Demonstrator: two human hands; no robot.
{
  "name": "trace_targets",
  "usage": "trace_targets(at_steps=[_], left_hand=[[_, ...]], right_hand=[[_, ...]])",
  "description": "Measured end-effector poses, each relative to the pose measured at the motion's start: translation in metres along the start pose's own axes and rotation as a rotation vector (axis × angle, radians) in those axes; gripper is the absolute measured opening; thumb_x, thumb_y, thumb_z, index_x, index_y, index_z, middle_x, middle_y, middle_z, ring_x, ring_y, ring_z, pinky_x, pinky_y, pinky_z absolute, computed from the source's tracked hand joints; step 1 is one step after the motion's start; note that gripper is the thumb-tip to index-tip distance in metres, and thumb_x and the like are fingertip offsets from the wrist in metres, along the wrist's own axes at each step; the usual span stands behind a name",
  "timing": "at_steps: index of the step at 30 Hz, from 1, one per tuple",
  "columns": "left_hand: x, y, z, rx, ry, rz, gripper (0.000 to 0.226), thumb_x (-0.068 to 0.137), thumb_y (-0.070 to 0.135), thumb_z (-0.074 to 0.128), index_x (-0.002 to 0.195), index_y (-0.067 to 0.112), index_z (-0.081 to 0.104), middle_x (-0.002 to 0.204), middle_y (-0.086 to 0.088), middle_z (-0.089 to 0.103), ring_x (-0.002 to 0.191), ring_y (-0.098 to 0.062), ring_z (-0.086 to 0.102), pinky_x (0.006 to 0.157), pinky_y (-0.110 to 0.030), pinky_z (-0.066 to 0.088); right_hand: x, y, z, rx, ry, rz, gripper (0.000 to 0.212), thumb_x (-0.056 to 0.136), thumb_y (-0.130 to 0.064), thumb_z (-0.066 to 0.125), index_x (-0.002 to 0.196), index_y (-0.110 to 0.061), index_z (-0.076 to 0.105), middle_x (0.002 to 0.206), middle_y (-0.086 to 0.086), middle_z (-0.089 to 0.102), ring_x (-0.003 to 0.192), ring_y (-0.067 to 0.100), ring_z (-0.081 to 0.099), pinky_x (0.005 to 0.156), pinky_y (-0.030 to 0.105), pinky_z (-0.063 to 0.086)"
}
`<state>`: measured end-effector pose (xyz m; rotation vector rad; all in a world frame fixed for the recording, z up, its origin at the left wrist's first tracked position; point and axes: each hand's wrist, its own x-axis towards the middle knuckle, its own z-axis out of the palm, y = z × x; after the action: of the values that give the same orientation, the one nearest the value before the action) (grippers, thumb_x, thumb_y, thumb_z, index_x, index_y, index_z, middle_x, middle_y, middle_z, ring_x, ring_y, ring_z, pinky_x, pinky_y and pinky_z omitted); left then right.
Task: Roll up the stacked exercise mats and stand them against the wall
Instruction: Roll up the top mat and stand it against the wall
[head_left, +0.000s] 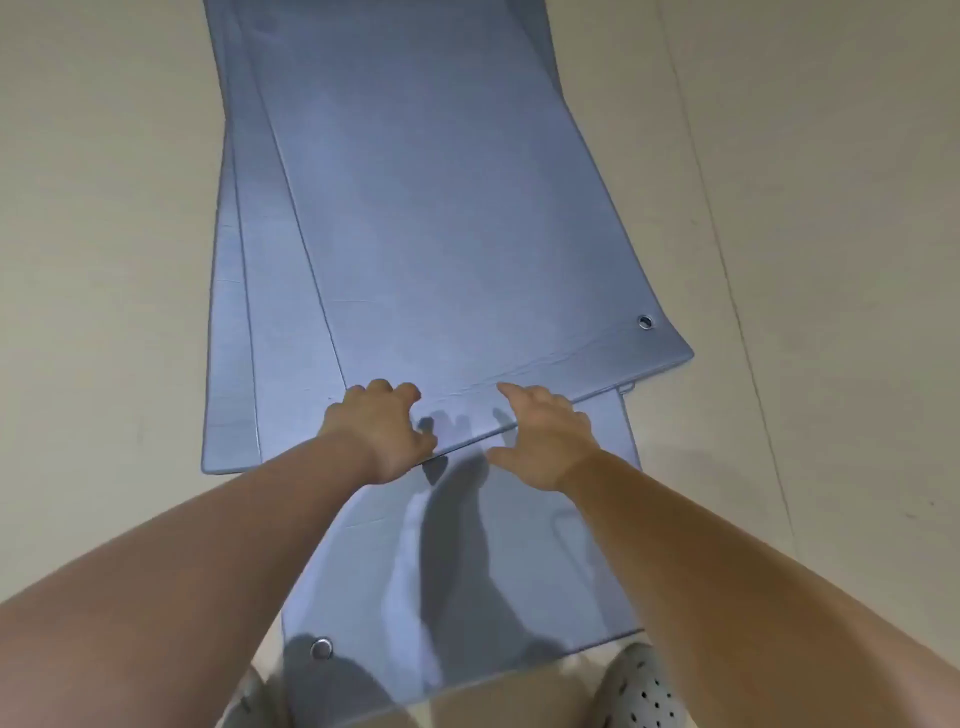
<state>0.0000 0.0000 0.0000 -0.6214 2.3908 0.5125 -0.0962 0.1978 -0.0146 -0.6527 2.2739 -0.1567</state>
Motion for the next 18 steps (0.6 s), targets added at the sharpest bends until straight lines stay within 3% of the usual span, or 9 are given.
trace_targets(at_steps=[6, 12, 15, 18], left_hand=[[0.074, -0.012, 0.097, 0.168, -0.028, 0.044, 0.075, 0.087, 0.06, 0.063, 0.148, 0.028, 0.037, 0.15, -0.005, 0.037, 0.137, -0.033, 0.039, 0.104, -0.045, 0.042], [0.093, -0.026, 0.15, 0.163, -0.023, 0.07, 0.054, 0.084, 0.044, 0.064, 0.133, 0.033, 0.043, 0.133, -0.001, 0.034, 0.124, -0.03, 0.04, 0.086, -0.042, 0.039], [0.099, -0.028, 0.156, 0.212, 0.062, 0.086, 0.055, 0.085, 0.042, 0.062, 0.135, 0.032, 0.041, 0.137, -0.002, 0.034, 0.124, -0.03, 0.04, 0.09, -0.043, 0.038], [0.115, -0.023, 0.153, 0.291, 0.155, 0.121, 0.062, 0.08, 0.046, 0.067, 0.135, 0.031, 0.042, 0.136, -0.004, 0.038, 0.119, -0.032, 0.043, 0.095, -0.044, 0.04]], right_hand=[[0.088, 0.038, 0.072, -0.09, 0.059, 0.038, 0.097, 0.088, -0.047, 0.072, 0.165, -0.032, 0.014, 0.165, 0.007, 0.025, 0.154, 0.029, 0.02, 0.123, 0.047, 0.022], [0.098, 0.067, 0.129, -0.213, -0.035, 0.059, 0.102, 0.092, -0.053, 0.068, 0.166, -0.035, 0.0, 0.173, 0.002, -0.019, 0.16, 0.029, -0.012, 0.126, 0.053, 0.013], [0.1, 0.07, 0.127, -0.173, 0.0, 0.048, 0.098, 0.092, -0.055, 0.066, 0.165, -0.036, 0.004, 0.174, 0.002, -0.014, 0.161, 0.029, -0.01, 0.126, 0.052, 0.012], [0.115, 0.077, 0.117, -0.22, 0.148, 0.058, 0.087, 0.093, -0.048, 0.067, 0.163, -0.033, 0.019, 0.173, 0.006, 0.003, 0.16, 0.029, 0.003, 0.125, 0.05, 0.011]])
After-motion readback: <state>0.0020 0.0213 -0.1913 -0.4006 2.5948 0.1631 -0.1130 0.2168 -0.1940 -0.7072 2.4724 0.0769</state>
